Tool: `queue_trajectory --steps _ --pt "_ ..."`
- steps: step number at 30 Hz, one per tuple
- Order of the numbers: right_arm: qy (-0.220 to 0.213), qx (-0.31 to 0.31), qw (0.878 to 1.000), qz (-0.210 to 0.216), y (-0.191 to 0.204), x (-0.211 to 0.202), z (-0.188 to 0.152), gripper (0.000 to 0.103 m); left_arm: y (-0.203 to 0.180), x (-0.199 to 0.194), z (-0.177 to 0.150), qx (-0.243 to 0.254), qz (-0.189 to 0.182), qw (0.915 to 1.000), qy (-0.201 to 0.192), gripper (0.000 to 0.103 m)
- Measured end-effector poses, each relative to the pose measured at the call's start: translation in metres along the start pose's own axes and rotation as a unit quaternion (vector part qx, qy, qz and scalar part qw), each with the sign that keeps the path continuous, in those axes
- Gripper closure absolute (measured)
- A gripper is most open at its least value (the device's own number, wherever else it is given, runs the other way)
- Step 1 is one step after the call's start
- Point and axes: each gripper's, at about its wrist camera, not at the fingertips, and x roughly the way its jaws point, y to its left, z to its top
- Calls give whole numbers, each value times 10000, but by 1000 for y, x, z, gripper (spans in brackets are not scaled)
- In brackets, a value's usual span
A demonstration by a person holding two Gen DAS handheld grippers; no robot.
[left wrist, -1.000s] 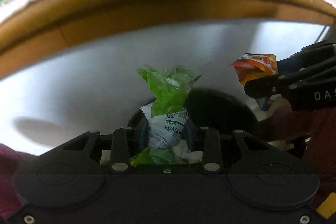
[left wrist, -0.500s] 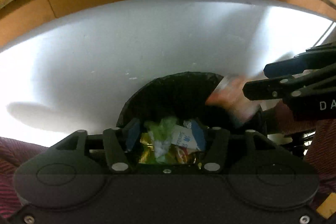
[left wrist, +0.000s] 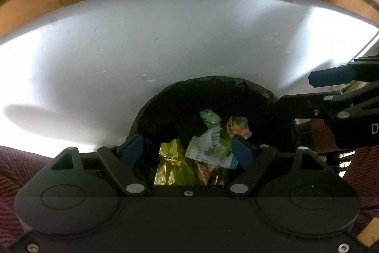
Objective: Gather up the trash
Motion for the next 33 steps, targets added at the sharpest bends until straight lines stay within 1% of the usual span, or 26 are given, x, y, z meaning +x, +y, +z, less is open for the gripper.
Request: queue_trajectory --steps 13,20,24,27,33 --pt "13 66 10000 -9 -2 3 -3 19 1 2 0 -49 -58 10000 37 21" --pt "14 61 10000 -9 -3 3 -3 18 0 2 0 -54 -17 10000 -7 21" --pt "17 66 10000 -13 -3 4 -3 18 0 3 0 -72 44 10000 2 18" --pt "17 63 10000 -10 -3 4 -3 18 0 3 0 -77 88 9999 13 18" --pt "19 64 10000 -11 -3 3 -3 18 0 3 0 -66 66 10000 19 17"
